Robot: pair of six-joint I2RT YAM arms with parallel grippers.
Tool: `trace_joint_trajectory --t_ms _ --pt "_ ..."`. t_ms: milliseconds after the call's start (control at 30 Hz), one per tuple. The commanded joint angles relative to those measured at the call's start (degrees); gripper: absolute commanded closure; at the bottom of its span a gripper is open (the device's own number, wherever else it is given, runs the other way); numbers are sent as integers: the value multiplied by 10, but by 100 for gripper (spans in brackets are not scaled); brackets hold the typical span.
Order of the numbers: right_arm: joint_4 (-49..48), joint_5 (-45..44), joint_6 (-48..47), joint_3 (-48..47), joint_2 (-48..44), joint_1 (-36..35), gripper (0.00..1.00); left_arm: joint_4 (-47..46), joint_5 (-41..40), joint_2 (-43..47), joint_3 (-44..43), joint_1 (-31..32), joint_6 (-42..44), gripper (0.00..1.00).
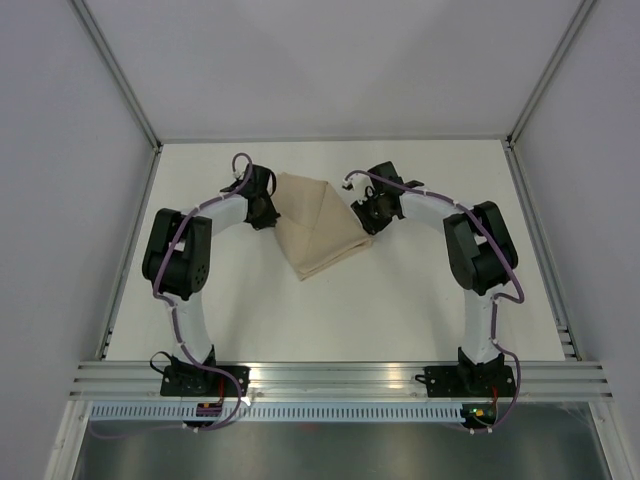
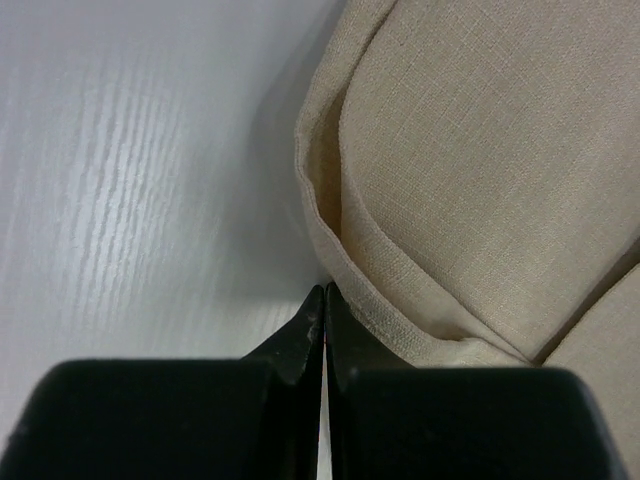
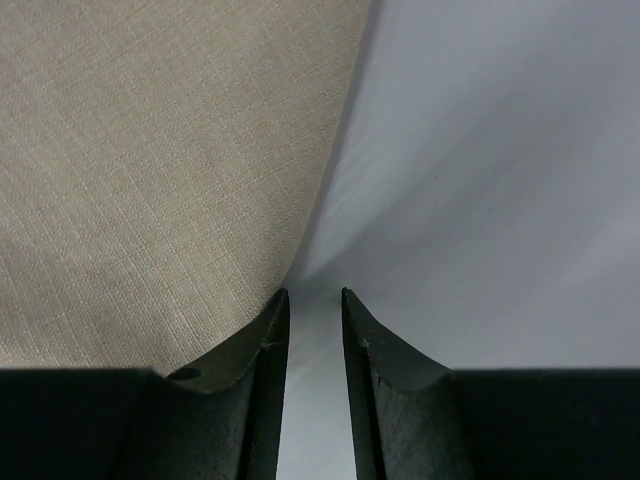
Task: Fold the napkin, place the utensils inside, and roll it up
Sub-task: Adjust the napkin at the center of the board, then roll the napkin at the center of the board.
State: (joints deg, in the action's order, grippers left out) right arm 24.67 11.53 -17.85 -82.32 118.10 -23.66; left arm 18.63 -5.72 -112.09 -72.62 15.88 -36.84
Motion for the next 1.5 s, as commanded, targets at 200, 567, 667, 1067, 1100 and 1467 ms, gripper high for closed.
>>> trace_joint_trajectory --t_ms 200,567,667,1067,1100,1467 --pt "49 28 -25 91 -76 -24 68 66 40 -80 -106 39 80 98" --pt "67 24 -17 139 -132 -45 68 87 52 -120 -176 76 104 98" --pt "57 -5 -9 153 -148 -44 68 86 55 -119 -181 76 105 96" --pt "38 -26 -6 133 -264 8 54 47 83 57 -121 1 146 62" --pt "35 -17 -15 132 -272 8 50 38 90 73 -100 -5 148 60" --pt "-9 -10 -136 158 -291 -114 37 -71 164 280 40 -11 127 51"
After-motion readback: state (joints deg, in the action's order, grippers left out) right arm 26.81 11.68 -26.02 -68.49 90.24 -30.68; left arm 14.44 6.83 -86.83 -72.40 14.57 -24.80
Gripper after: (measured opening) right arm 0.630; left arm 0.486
